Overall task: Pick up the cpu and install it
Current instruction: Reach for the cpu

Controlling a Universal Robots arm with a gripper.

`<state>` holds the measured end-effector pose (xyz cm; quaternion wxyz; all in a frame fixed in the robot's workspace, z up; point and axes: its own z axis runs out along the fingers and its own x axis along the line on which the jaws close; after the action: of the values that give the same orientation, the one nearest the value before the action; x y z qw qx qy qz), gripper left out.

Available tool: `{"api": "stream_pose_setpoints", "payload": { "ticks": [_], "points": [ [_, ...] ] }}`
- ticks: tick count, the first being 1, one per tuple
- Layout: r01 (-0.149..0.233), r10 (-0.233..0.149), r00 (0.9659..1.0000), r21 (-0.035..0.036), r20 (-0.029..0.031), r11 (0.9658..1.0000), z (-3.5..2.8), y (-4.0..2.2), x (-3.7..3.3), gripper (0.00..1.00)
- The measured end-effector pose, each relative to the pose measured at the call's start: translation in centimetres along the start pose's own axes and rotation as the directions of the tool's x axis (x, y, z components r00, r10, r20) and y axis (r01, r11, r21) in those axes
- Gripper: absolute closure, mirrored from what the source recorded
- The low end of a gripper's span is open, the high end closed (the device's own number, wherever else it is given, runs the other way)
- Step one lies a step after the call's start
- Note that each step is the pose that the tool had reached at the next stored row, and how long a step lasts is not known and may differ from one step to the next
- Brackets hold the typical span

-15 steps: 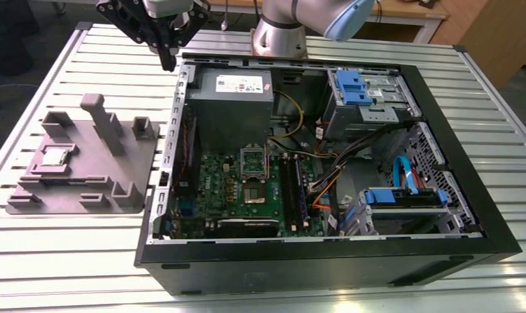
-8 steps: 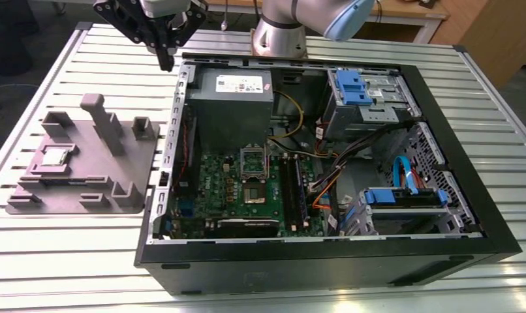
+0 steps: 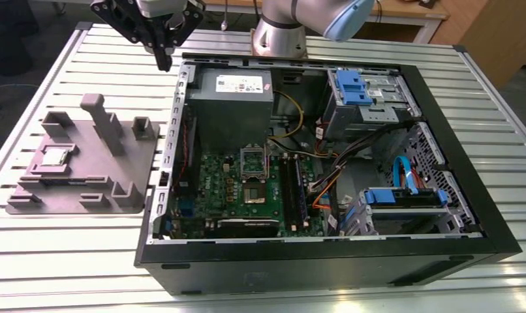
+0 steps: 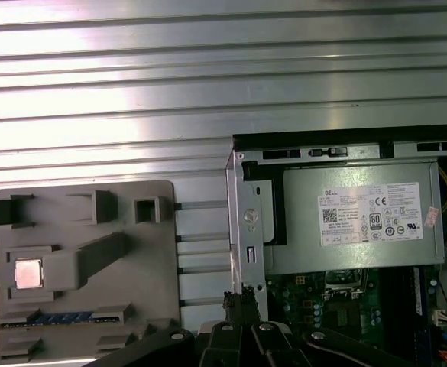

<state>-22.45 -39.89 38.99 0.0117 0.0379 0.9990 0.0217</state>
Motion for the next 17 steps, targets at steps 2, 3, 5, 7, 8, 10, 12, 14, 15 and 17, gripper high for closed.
{"api": "stream_pose_setpoints", "payload": {
  "ticks": [2,3,5,7,8,10,12,14,15,17],
  "points": [
    [0.000,0.000,1.0000,0.0000,0.0000,1.0000,-0.01,-0.03,0.39,0.90],
    [0.000,0.000,1.0000,0.0000,0.0000,1.0000,-0.01,-0.03,0.41,0.90],
    [0.000,0.000,1.0000,0.0000,0.0000,1.0000,-0.01,-0.04,0.52,0.90],
    [0.000,0.000,1.0000,0.0000,0.0000,1.0000,-0.01,-0.04,0.55,0.90],
    [0.000,0.000,1.0000,0.0000,0.0000,1.0000,-0.01,-0.04,0.57,0.90],
    [0.000,0.000,1.0000,0.0000,0.0001,1.0000,-0.02,-0.05,0.66,0.90],
    [0.000,0.000,1.0000,0.0000,0.0000,1.0000,-0.02,-0.05,0.70,0.90],
    [0.000,0.000,1.0000,0.0000,0.0000,1.0000,-0.02,-0.06,0.74,0.90],
    [0.000,0.000,1.0000,0.0000,0.0000,1.0000,-0.02,-0.07,0.88,0.90],
    [0.000,0.000,1.0000,0.0000,0.0000,1.0000,-0.02,-0.07,0.92,0.90]
  ]
}}
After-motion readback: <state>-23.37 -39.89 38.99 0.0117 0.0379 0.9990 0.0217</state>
